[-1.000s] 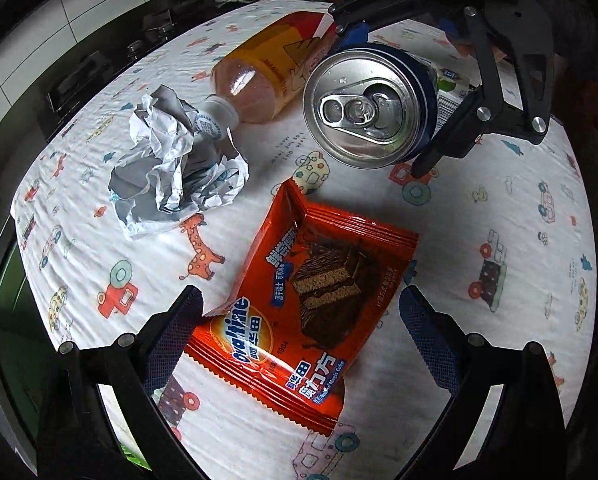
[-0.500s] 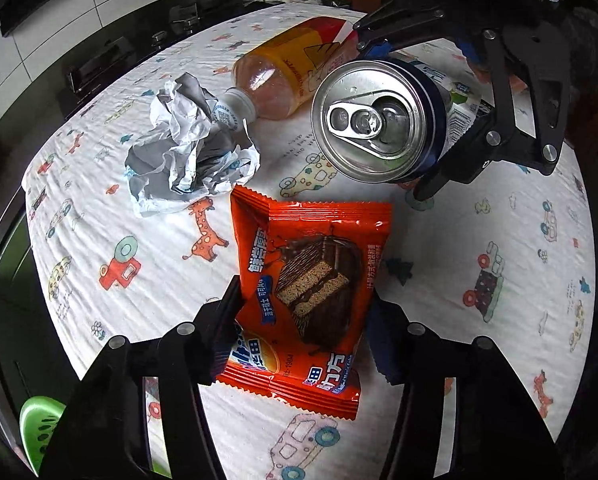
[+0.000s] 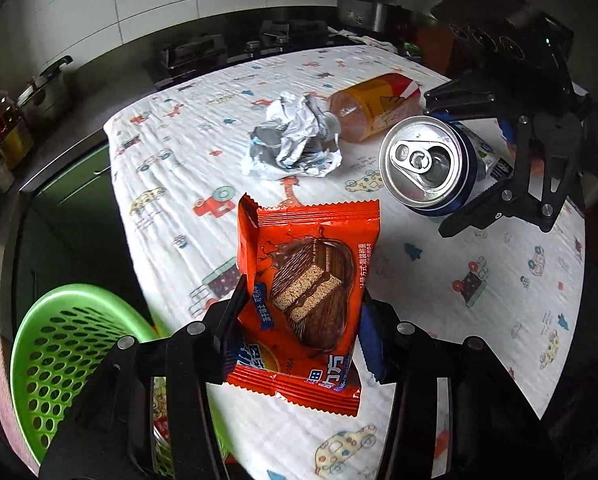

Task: Collect trash
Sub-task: 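Drop wafer wrapper into green basket with left tool while right tool drops blue can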

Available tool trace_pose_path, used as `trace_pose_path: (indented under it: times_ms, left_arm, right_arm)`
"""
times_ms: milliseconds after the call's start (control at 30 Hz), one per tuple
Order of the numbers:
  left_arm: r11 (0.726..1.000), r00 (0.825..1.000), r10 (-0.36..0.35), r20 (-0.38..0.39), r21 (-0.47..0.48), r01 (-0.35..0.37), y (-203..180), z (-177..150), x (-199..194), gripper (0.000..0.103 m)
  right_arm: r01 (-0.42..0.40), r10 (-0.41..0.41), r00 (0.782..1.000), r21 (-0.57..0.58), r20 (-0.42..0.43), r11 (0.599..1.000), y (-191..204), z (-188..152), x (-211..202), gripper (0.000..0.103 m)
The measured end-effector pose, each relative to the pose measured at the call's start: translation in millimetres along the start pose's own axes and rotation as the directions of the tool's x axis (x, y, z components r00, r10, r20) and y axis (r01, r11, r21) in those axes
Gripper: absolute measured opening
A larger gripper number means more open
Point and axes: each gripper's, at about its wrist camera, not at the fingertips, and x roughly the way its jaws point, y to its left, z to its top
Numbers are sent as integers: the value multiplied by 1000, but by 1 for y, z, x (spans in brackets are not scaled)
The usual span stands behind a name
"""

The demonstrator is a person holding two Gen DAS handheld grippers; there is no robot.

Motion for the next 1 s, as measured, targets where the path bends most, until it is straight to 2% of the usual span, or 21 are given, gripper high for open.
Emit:
trace_pose_path:
  times_ms: [167,367,600,700,767,833,1000]
  left_arm:
    - [987,995,98,36,-128,-93,34,-27,-44,49]
    - [937,974,226,-10,-272,-220,82,-63,-66,49]
    - [858,955,266,-132,-420,-296,134,-106,-56,53]
    - [828,952,269,-145,-471,-306,150,-123,-57,67]
    - [818,956,261,-135,-494,-293,154,-129,-58,69]
    - [803,952,274,-136,-512,-304,158,-135,-61,77]
    - [789,949,293,-115,-532,-308,161,-144,-74,81]
  right_arm:
    - [-32,31,999,14,31,999,21,22,8,86]
    - [-70,69,996,12,51,997,50,53,24,86]
    - [-126,123,987,23,104,992,81,95,39,86]
    - [-148,144,982,27,121,989,94,113,48,86]
    - [-171,166,978,35,129,985,101,125,55,86]
    - [-186,178,974,43,140,982,106,136,62,86]
    - [-215,203,965,57,167,975,117,157,80,86]
